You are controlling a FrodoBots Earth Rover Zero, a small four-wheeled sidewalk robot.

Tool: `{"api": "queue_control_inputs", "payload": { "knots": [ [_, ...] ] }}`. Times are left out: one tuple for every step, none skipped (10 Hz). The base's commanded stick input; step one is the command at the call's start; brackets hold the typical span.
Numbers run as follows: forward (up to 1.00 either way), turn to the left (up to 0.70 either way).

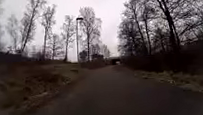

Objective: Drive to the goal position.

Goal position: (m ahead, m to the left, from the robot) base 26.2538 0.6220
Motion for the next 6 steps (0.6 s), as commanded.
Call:
{"api": "queue_control_inputs", "payload": {
  "knots": [
    [0.7, 0.0],
    [0.7, 0.0],
    [0.7, 0.0],
    [0.7, 0.0],
    [0.7, 0.0],
    [0.7, 0.0]
  ]
}}
